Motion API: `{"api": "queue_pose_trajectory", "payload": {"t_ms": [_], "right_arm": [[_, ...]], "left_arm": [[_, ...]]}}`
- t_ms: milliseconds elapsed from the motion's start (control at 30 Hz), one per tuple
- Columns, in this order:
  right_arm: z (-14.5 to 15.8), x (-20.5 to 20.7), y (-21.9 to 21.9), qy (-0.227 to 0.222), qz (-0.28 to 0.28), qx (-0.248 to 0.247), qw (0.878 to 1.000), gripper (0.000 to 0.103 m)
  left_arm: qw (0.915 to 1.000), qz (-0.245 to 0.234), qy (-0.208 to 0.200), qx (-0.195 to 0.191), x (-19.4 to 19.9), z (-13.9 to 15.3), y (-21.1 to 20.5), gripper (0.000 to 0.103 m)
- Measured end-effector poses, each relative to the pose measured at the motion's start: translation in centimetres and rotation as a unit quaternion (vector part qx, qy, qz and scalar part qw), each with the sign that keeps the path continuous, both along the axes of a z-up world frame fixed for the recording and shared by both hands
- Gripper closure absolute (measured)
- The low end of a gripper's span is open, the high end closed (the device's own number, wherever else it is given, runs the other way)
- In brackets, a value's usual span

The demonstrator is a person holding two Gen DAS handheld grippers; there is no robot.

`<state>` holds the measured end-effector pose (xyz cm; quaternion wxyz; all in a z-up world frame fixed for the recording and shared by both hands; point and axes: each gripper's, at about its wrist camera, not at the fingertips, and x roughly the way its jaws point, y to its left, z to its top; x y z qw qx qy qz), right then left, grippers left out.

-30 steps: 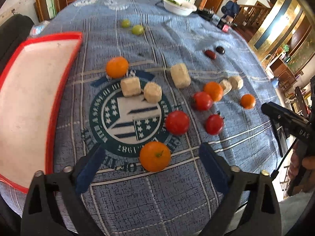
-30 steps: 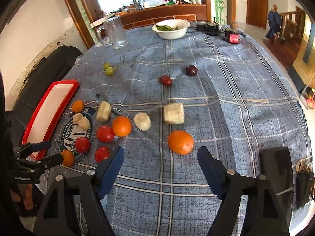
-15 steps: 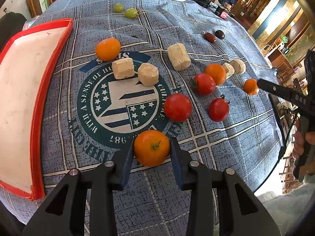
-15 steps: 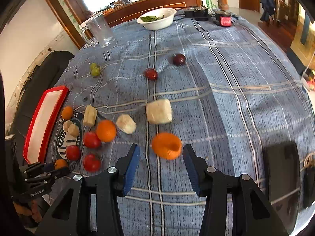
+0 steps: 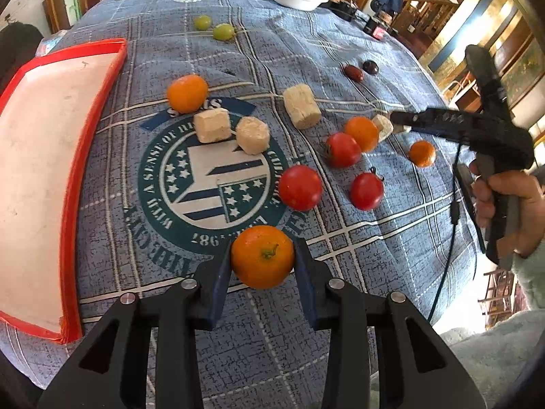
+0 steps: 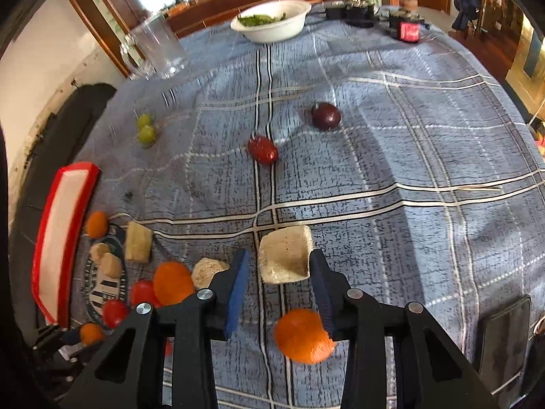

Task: Organize fruits
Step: 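Grasp the small mandarin with the left tool while the right tool grasps a beige cork block, then carry both items over the red-rimmed tray and open both tools to release them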

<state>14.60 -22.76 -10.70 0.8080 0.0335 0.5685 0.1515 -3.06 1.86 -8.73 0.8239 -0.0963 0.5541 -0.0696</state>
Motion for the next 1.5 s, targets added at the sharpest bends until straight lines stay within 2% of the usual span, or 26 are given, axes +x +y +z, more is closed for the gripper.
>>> {"api": "queue_pose_trajectory", "payload": {"t_ms": [33, 133, 300, 467, 600, 733, 833, 900, 1000, 1033, 1267, 1400, 1500], "right_arm": [[-0.2, 0.1, 0.1, 0.002, -0.002, -0.009, 1.000, 0.072], [0.2, 0.0, -0.1, -0.004, -0.006, -0.005, 1.000, 0.073], [3.0, -1.0, 0.9, -0.038, 0.006, 0.010, 0.999, 0.073], [5.4, -2.1, 4.6, -0.061, 0.049, 0.027, 0.997, 0.073], [6.0, -2.9, 7.8, -0.062, 0.078, 0.040, 0.994, 0.073], [5.9, -4.2, 11.7, -0.063, 0.118, 0.038, 0.990, 0.073], [5.8, -4.8, 14.5, -0.060, 0.146, 0.040, 0.987, 0.073], [6.0, -5.1, 16.4, -0.060, 0.163, 0.044, 0.984, 0.074], [6.3, -5.2, 18.7, -0.060, 0.183, 0.052, 0.980, 0.074], [6.5, -5.1, 19.6, -0.061, 0.190, 0.053, 0.978, 0.074], [6.1, -2.2, 25.6, -0.051, 0.229, 0.060, 0.970, 0.074], [5.2, 0.4, 29.8, -0.052, 0.266, 0.039, 0.962, 0.074], [4.1, 2.0, 31.8, -0.048, 0.279, 0.020, 0.959, 0.074]], "left_arm": [[1.0000, 0.005, -0.003, -0.004, -0.1, 0.2, 0.4, 0.070], [0.9995, 0.023, -0.018, -0.015, -0.4, 1.2, 1.7, 0.070], [0.9964, 0.067, -0.044, -0.026, -0.9, 3.2, 5.2, 0.070], [0.9890, 0.134, -0.063, -0.009, -2.2, 4.5, 11.2, 0.070], [0.9837, 0.173, -0.045, 0.020, -3.5, 3.2, 15.4, 0.070], [0.9853, 0.170, -0.004, 0.011, -3.6, 0.5, 16.4, 0.070], [0.9896, 0.143, -0.001, -0.014, -3.8, -0.3, 14.8, 0.070], [0.9919, 0.109, 0.007, -0.065, -3.8, -0.5, 13.3, 0.070], [0.9968, 0.058, 0.007, -0.054, -3.7, 0.0, 11.1, 0.070], [0.9971, 0.056, 0.006, -0.052, -3.4, 0.1, 11.0, 0.070], [0.9930, 0.099, -0.029, -0.056, 1.4, 1.6, 14.0, 0.070], [0.9913, 0.115, -0.032, -0.054, 5.2, 0.6, 14.6, 0.070], [0.9913, 0.118, -0.029, -0.050, 6.4, -0.3, 14.7, 0.070]]}}
